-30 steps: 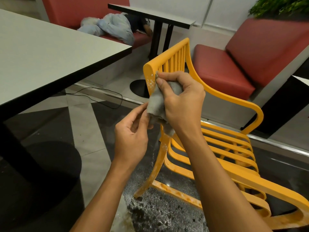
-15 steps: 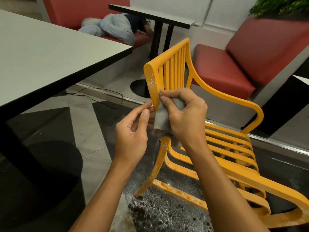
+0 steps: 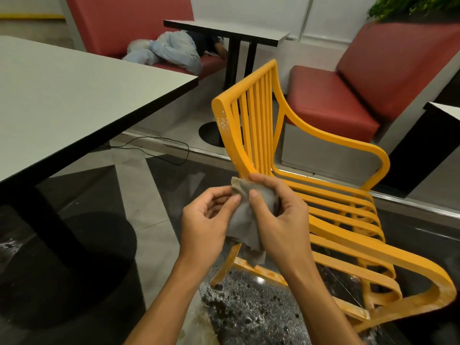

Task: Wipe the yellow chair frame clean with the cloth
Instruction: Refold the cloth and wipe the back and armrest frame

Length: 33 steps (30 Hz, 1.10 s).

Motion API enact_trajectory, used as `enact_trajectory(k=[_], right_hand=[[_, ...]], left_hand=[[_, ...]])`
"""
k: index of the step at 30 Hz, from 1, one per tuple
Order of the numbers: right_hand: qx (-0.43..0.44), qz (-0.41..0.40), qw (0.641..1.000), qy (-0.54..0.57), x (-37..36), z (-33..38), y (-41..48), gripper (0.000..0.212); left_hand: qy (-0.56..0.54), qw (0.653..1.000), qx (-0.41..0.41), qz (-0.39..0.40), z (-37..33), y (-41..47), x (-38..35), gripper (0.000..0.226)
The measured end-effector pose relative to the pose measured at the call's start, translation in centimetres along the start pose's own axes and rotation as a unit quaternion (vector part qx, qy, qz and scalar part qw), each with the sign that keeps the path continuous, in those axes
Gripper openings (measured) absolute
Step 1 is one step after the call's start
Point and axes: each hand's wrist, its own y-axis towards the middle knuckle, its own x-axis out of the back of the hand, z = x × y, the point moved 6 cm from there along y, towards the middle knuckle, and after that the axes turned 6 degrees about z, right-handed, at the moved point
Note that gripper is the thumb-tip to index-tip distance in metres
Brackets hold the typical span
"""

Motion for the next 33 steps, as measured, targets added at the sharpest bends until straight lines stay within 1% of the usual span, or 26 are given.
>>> enact_trajectory(k=[3, 6, 9, 11, 13, 15, 16, 18, 19, 22, 25, 27, 29, 31, 33], right_hand=[[-0.047, -0.013, 0.999, -0.005, 0.6, -0.7, -1.0, 0.031], [-0.075, 0.012, 0.997, -0.033, 0.2, -1.2, -1.2, 0.023], [-0.054, -0.016, 0.998, -0.029, -0.4, -0.7, -1.6, 0.021], [-0.042, -0.05, 0.998, -0.027, -0.9, -0.5, -1.8, 0.021], [-0.023, -0.087, 0.995, -0.037, -1.5, -0.2, -2.0, 0.02], [-0.002, -0.105, 0.994, -0.035, -2.2, 0.2, -2.0, 0.019], [0.006, -0.102, 0.994, -0.029, -2.6, 0.4, -1.9, 0.02], [0.01, -0.063, 0.998, -0.007, -3.3, 0.7, -1.3, 0.023], [0.005, -0.033, 0.999, 0.012, -3.6, 0.7, -1.0, 0.025], [-0.019, 0.038, 0.997, 0.066, -4.1, 0.7, -0.1, 0.03], [-0.023, 0.085, 0.993, 0.078, -4.4, 0.7, 0.4, 0.035], [-0.024, 0.109, 0.99, 0.082, -4.5, 0.7, 0.8, 0.039], [-0.019, 0.12, 0.99, 0.07, -4.2, 0.8, 1.1, 0.041], [-0.007, 0.11, 0.993, 0.039, -3.3, 1.0, 1.3, 0.04], [-0.004, 0.084, 0.996, 0.021, -1.9, 0.8, 1.3, 0.033]], left_hand=[[0.013, 1.0, -0.003, -0.016, -0.4, -0.7, 0.7, 0.017], [0.019, 0.999, -0.011, -0.035, -0.8, -1.2, 1.1, 0.02], [0.005, 0.994, -0.002, -0.107, -0.4, -1.6, 1.6, 0.023], [0.01, 0.99, -0.003, -0.143, -0.3, -2.0, 1.6, 0.019], [0.073, 0.983, -0.026, -0.165, -0.5, -2.6, 1.4, 0.012], [0.122, 0.977, -0.061, -0.165, -1.0, -3.0, 1.1, 0.009], [0.11, 0.981, -0.062, -0.15, -0.9, -3.0, 0.9, 0.012], [0.018, 0.992, -0.024, -0.126, -0.6, -2.8, 0.5, 0.019], [-0.034, 0.991, -0.002, -0.126, -0.6, -2.7, 0.5, 0.021], [-0.139, 0.979, 0.025, -0.144, -0.9, -2.0, 1.0, 0.027], [-0.211, 0.965, 0.045, -0.15, -0.9, -0.8, 1.2, 0.033], [-0.224, 0.962, 0.046, -0.149, -1.0, 0.1, 1.1, 0.032], [-0.209, 0.965, 0.028, -0.158, -1.3, 1.1, 1.3, 0.028], [-0.157, 0.971, -0.011, -0.182, -2.0, 2.3, 1.7, 0.025], [-0.072, 0.975, -0.074, -0.195, -3.3, 3.4, 1.9, 0.026]])
